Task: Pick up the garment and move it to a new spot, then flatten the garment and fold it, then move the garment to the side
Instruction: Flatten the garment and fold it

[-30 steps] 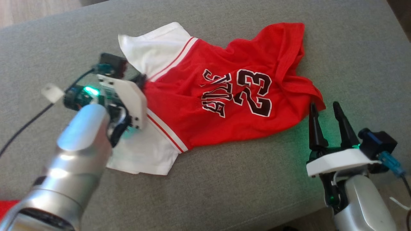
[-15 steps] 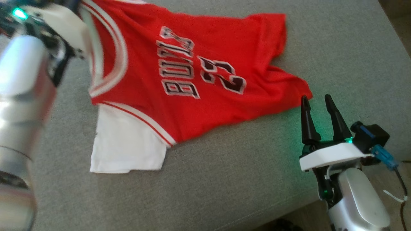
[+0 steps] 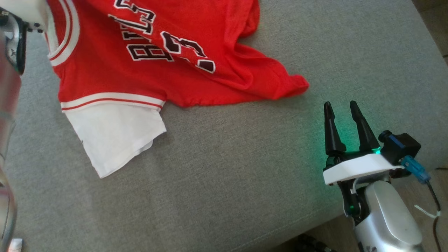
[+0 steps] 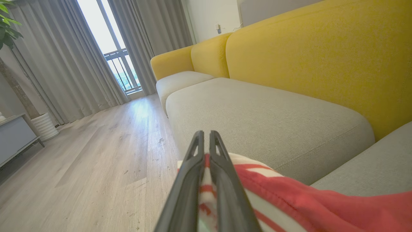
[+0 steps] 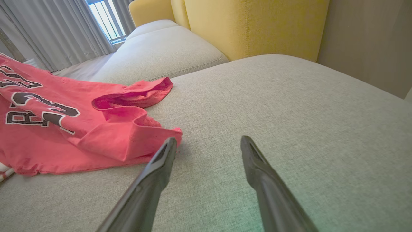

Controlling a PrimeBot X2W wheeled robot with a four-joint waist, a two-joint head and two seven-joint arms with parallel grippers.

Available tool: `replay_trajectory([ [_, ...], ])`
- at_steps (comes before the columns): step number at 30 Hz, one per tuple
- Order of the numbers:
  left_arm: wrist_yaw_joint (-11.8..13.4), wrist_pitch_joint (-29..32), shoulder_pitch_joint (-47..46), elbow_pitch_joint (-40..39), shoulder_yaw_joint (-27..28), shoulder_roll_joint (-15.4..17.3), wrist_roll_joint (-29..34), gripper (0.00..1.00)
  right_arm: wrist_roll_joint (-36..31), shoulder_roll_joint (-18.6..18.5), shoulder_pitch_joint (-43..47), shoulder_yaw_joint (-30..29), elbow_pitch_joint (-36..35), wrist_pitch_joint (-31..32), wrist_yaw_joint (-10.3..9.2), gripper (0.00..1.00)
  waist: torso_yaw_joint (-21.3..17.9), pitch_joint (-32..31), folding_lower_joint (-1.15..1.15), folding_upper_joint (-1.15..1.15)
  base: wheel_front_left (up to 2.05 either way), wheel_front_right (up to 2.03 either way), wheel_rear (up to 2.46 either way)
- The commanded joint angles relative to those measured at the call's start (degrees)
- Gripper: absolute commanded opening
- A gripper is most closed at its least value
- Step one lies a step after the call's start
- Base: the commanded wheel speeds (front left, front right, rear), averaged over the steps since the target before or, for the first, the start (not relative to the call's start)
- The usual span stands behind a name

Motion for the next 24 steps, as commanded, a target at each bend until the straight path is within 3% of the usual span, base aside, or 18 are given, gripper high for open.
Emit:
replay_trajectory([
  [1, 0.85, -0.77, -2.89, -0.37, 1.83, 2.45, -0.24, 0.00, 0.06, -0.29, -1.39, 1.13, -1.36, -0.64, 0.39, 1.00, 0.25, 0.05, 0.00, 0.00, 0.00, 0.00, 0.00],
  [2, 1.05, -0.97, -2.72, -0.02, 1.86, 2.17, -0.28, 0.58, -0.03, -0.29, -1.47, 1.06, -1.33, -0.65, 0.39, 1.00, 0.42, 0.04, 0.00, 0.00, 0.00, 0.00, 0.00],
  [3, 1.15, -1.13, -2.52, 0.32, 1.95, 1.80, -0.43, 1.00, -0.12, -0.29, -1.55, 0.90, -1.30, -0.67, 0.39, 1.00, 0.66, 0.01, 0.00, 0.00, 0.00, 0.00, 0.00],
  [10, -0.25, -1.66, -1.09, 1.62, 1.96, -0.45, -1.24, 1.00, -0.85, -0.29, -1.73, -0.24, -1.48, -0.72, 0.39, 1.00, 3.18, -1.10, 0.00, 0.00, 0.00, 0.00, 0.00],
  [16, -0.95, -1.80, 1.41, -2.24, 3.13, -1.96, -2.05, 1.00, -1.62, -0.29, -1.49, -1.74, -2.27, -0.73, 0.39, 1.00, 6.36, -2.80, 0.00, 0.00, 0.00, 0.00, 0.00],
  [24, -0.11, -1.82, 15.79, -19.14, 7.85, -4.92, -3.12, 1.00, -4.07, -0.29, 0.56, -5.53, -4.55, 0.90, 0.39, 1.00, 14.10, -7.49, 0.00, 0.00, 0.00, 0.00, 0.00],
])
